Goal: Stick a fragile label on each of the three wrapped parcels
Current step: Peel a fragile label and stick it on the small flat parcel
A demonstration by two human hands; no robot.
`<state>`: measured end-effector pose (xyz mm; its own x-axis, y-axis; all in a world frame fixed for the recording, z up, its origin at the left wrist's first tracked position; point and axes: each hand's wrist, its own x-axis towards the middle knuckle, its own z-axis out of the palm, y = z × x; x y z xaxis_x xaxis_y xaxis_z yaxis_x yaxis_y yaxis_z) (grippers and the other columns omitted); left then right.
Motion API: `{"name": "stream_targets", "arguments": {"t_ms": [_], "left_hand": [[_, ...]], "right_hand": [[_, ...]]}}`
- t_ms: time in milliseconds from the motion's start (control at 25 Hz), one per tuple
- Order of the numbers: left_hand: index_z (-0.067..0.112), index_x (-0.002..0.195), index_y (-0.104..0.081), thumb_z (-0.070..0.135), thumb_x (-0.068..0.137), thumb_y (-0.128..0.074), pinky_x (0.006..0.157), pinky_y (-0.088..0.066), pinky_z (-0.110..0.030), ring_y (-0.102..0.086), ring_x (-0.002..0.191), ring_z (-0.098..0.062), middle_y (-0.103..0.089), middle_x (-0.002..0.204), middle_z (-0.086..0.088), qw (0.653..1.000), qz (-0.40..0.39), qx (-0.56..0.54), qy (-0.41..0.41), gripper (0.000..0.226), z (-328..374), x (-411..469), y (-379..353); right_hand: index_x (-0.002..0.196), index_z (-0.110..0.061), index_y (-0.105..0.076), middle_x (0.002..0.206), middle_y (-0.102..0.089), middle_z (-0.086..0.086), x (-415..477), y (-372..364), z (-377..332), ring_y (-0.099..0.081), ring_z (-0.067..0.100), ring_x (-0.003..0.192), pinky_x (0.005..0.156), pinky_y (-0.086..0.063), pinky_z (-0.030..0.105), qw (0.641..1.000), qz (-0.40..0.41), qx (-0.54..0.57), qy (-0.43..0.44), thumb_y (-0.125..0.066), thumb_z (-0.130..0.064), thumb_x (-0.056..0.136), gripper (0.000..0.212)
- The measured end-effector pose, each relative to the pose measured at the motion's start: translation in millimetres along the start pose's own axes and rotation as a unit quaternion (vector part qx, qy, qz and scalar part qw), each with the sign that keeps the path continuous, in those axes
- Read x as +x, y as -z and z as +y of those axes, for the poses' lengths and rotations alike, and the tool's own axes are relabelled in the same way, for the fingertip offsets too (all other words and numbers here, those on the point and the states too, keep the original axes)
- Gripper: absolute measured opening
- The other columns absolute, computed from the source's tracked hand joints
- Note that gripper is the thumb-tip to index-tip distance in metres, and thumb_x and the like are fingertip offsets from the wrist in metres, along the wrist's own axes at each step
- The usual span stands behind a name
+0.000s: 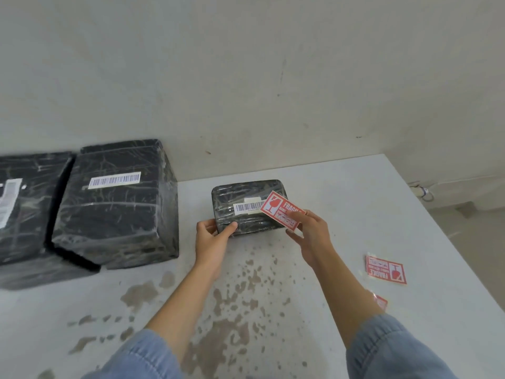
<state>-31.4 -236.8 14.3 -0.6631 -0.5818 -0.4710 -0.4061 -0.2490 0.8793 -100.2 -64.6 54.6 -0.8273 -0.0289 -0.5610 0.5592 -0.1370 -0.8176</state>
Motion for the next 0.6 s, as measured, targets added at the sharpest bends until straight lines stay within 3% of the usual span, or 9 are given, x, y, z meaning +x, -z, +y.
{"name": "stream_targets", "arguments": {"t_ms": [360, 600], "left_hand": [[0.014, 0.125, -0.048, 0.017, 0.081, -0.069, 0.096, -0.049, -0.043, -0.062, 0.103, -0.023, -0.065, 0.113, -0.009, 1.000, 0.019, -0.001, -0.008, 0.049, -58.1, -113.7, 58.7], [0.017, 0.126, -0.052, 0.024, 0.080, -0.071, 0.090, -0.049, -0.036, -0.061, 0.102, -0.020, -0.064, 0.118, -0.006, 0.997, 0.029, 0.066, 0.021, 0.050, -88.3, -139.6, 79.8]], "right_hand": [[0.082, -0.012, -0.065, 0.091, -0.071, 0.009, -82.5, 48.6, 55.6, -0.064, 0.025, 0.095, 0.095, -0.049, 0.042, 0.994, -0.080, -0.060, -0.048, -0.067, -0.013, 0.083, 0.003], [0.077, -0.011, -0.064, 0.086, -0.069, 0.007, -91.4, 47.2, 62.0, -0.062, 0.021, 0.086, 0.083, -0.049, 0.032, 0.993, -0.059, -0.095, 0.034, -0.067, -0.008, 0.083, 0.007]]}}
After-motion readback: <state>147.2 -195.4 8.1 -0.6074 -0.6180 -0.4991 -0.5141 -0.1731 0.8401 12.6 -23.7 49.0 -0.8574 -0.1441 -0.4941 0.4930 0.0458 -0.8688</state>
